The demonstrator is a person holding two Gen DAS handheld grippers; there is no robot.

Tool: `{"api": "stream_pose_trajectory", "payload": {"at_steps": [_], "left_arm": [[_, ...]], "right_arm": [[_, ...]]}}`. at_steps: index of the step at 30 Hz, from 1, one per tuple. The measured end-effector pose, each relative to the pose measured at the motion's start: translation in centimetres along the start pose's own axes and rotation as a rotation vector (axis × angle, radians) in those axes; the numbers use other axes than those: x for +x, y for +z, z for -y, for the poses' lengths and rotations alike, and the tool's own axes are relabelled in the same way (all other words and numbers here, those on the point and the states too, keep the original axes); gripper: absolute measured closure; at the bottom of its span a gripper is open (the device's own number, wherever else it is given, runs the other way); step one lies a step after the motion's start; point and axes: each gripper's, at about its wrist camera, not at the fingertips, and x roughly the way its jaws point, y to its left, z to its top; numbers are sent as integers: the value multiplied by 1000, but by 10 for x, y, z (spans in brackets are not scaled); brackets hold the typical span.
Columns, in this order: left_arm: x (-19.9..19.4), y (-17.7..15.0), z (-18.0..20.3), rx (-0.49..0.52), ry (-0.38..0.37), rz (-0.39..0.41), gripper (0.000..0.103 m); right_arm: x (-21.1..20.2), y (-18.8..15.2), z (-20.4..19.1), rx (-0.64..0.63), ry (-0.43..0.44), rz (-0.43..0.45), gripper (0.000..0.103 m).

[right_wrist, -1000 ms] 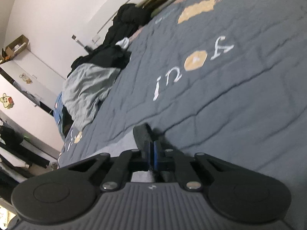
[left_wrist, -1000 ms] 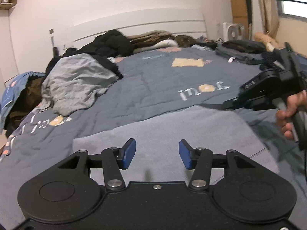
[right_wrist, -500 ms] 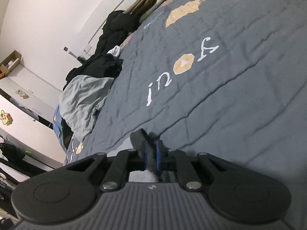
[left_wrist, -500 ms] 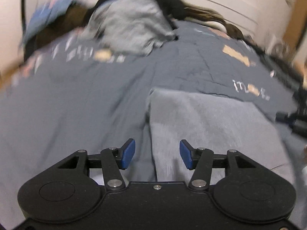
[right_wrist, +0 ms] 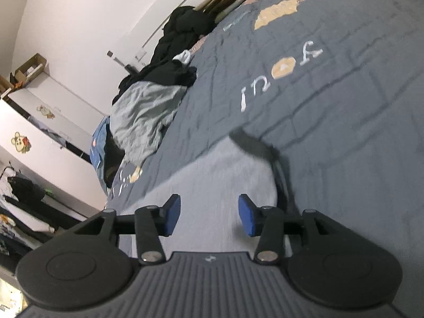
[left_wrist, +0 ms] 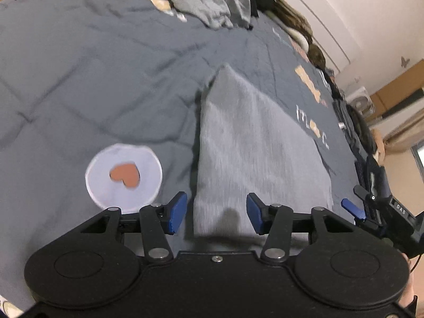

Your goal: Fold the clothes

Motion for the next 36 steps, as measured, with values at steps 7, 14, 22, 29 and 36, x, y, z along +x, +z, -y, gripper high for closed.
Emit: {"api": "stream_pose_trajectory", "payload": {"at_steps": [7, 14, 22, 29, 36], "left_arm": [[17, -4, -11, -53, -18, -38, 74], [15, -5, -8, -63, -37, -28, 93], [-9, 1, -6, -58, -90, 18, 97], [13, -9, 1, 49, 4, -97, 97], [-4, 1, 7, 100, 110, 29, 74]], "right_arm": [[-15, -36, -4, -69, -155, -17, 54], [-9, -48, 2, -34, -137, -74, 53], [-9, -51, 4, 28, -61, -59, 95], [-11, -50, 0, -77, -142, -50, 97], [-8, -54, -8, -195, -202, -76, 92]]}}
